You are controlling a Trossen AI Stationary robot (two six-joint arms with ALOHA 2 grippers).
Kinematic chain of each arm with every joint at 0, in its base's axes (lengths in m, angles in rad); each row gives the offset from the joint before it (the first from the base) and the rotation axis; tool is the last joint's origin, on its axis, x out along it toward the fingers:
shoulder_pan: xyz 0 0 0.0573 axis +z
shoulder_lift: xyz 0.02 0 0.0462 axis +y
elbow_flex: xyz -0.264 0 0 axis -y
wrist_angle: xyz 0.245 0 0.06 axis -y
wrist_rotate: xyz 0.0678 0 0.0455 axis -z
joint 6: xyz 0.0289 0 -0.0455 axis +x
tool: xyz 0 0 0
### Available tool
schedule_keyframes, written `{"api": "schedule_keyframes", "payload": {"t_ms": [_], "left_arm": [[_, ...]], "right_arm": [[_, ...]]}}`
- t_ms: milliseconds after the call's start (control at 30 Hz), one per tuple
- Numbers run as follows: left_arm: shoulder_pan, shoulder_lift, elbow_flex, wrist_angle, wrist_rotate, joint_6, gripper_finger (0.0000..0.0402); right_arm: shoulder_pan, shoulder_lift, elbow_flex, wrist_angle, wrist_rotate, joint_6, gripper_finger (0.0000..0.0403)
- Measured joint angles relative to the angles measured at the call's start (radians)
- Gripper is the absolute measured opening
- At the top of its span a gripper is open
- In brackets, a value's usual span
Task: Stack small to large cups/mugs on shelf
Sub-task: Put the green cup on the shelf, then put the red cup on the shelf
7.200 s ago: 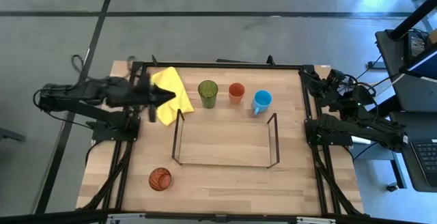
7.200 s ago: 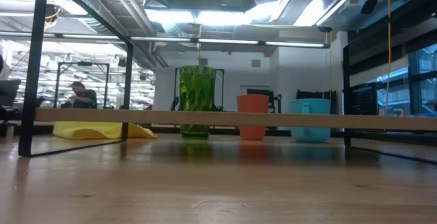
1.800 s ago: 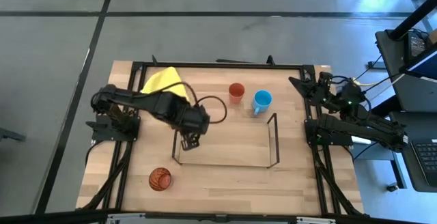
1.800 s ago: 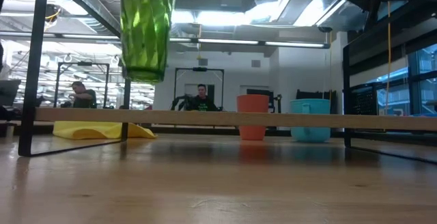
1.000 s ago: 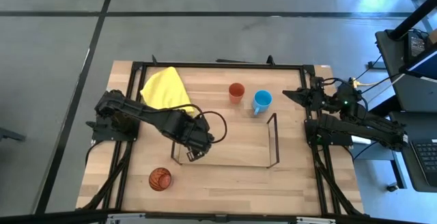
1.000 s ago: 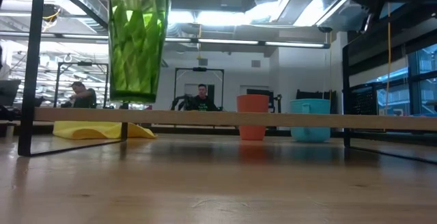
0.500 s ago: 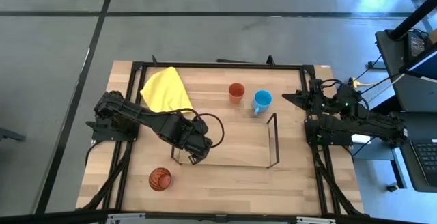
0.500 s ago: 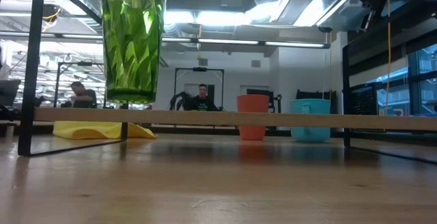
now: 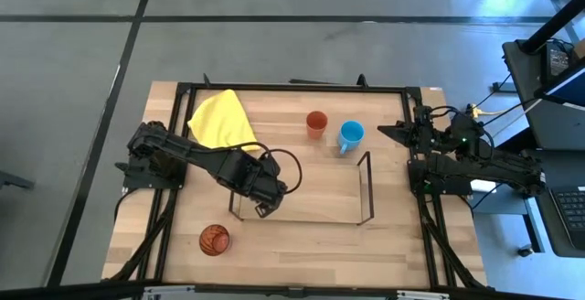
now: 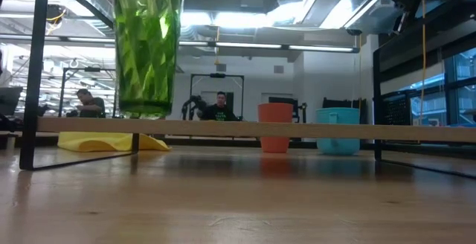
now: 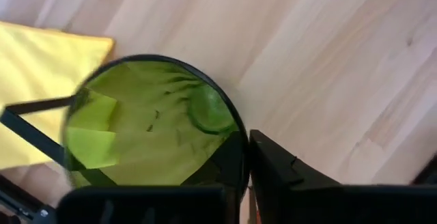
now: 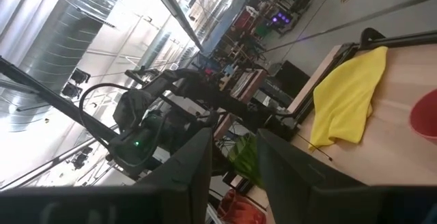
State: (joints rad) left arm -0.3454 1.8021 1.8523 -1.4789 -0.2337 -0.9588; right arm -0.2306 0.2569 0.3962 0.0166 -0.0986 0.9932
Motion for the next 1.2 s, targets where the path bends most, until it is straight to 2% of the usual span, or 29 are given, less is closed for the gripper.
{"api": "schedule_keyframes", "payload": {"t_ms": [167,767,1200], "left_arm": [[-0.009,0.014,0.0,0.009,0.017,0.006,0.0034],[-0.013,0.015,0.001,0.07,0.026,-0.002,0.0038],[-0.022,0.009,0.07,-0.033,-0.021,0.014,0.0038]], "right_arm": [[0.0,0.0,0.0,0.0,0.0,-0.001,0.012],[0.0,0.0,0.0,-0.003,0.0,-0.006,0.0119],[0.0,0.0,0.0,-0.007,0.0,-0.006,0.0119]]}}
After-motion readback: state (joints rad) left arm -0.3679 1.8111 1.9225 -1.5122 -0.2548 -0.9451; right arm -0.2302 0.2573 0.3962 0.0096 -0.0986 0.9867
